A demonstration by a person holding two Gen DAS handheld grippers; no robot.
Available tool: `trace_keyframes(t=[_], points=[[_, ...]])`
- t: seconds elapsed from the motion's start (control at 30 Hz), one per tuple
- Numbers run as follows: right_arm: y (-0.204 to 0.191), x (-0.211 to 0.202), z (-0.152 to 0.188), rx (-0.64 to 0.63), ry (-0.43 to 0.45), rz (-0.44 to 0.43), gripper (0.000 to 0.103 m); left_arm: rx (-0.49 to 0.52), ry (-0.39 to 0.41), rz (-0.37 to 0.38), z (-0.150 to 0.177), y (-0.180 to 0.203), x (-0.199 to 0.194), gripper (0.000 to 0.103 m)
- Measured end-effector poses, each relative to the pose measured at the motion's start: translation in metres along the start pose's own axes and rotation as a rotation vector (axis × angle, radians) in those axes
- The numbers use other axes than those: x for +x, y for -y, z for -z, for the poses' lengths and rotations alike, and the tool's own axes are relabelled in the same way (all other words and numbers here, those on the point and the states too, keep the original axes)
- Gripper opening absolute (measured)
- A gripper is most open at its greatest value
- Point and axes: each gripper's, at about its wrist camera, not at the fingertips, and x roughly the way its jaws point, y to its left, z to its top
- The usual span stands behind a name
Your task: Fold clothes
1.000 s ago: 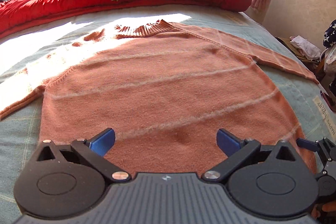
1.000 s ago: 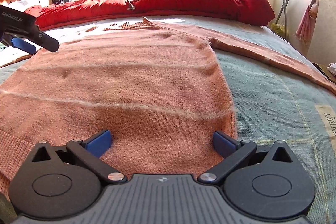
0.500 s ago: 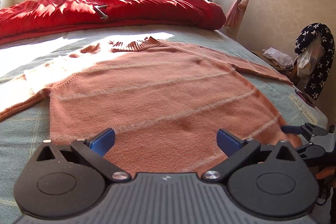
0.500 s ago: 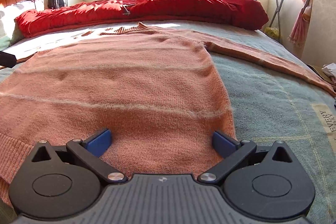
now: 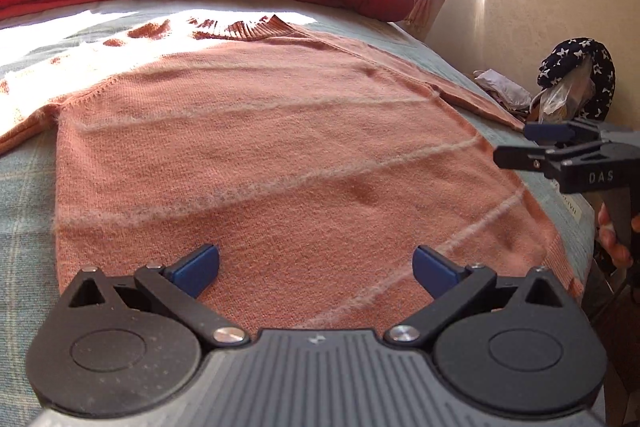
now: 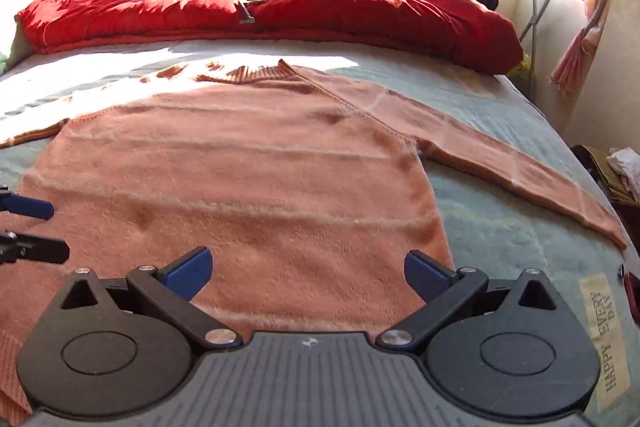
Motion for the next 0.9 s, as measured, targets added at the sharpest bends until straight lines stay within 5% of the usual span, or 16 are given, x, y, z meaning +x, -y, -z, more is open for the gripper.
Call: trace_keyframes(t=[0.17, 0.33, 0.53, 0.9], points=[[-0.031, 0.042, -0.088, -0.227, 0.089, -0.066, 0.103, -0.010, 0.006, 0.015, 0.001, -0.005, -0.007, 0.102], [-0.038, 0.106, -0.168, -0.209, 0.022, -0.181, 0.103, -0.035, 0.026, 0.082, -0.003, -0.012, -0.014, 0.102], [-0.075, 0.194, -0.201, -0.208, -0.096, -0.201, 0.103, 0.012, -0.021, 0.032, 0.003, -0.007, 0.003, 0.102], [-0.125, 0.325, -0.226, -0.247, -0.232, -0.136, 0.103, -0.051, -0.007, 0.116, 0.005, -0.025, 0.003, 0.102]])
